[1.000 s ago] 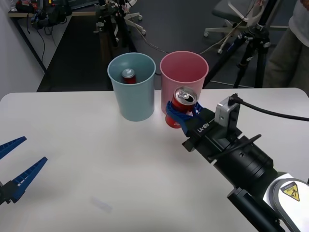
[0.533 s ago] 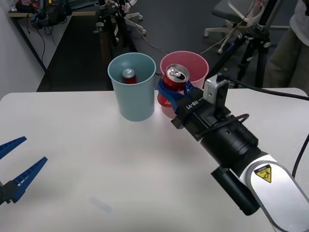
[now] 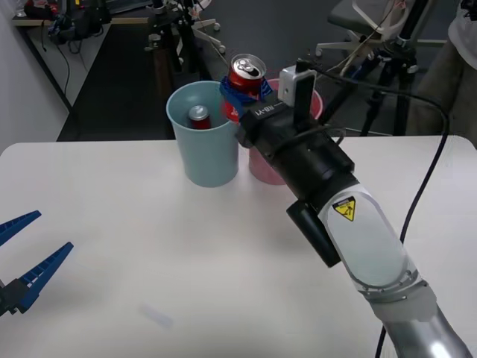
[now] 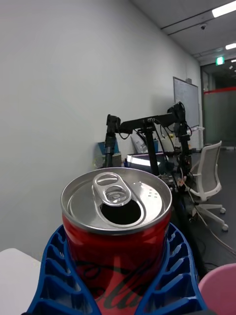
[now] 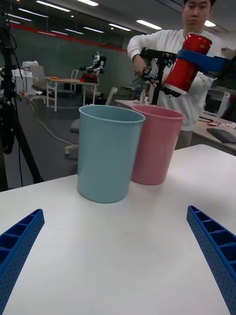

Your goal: Grasp the object on the table and drop it into the matching bin: aluminum can to the light blue bin, PET bottle to the pink bin.

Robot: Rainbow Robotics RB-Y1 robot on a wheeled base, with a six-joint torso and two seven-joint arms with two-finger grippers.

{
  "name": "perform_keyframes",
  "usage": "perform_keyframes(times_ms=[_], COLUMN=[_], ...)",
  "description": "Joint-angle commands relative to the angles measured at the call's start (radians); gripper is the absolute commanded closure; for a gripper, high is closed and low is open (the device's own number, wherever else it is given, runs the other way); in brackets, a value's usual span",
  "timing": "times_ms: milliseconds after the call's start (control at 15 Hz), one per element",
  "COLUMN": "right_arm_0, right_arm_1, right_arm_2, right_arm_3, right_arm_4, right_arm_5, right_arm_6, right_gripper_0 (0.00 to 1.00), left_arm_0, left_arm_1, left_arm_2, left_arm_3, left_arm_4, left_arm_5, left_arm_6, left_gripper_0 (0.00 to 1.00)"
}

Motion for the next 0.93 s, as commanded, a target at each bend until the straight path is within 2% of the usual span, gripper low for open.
perform_keyframes(times_ms=[67,533,933], right_arm_0=[-0.104,-0.414,-0.541], right_arm_1=[0.061,0.111,0.130], right_arm_2=[-0.029,-0.046,-0.042], right_arm_3=[0.132,0.529,0.750], right_arm_4=[0.024,0.038,0.040], right_arm_5=[0.001,0.103,0.142], right_arm_6=[0.004,-0.002,0.004], right_gripper_0=[1.00,1.00,1.00], left_arm_0=[0.000,0.000,0.000], left_arm_1=[0.000,0.000,0.000], left_arm_2=[0.000,0.000,0.000], left_arm_3=[0.000,0.000,0.000], left_arm_4=[0.000,0.000,0.000], left_arm_5=[0.000,0.000,0.000], left_arm_6=[0.000,0.000,0.000], left_gripper_0=[0.00,0.00,0.00])
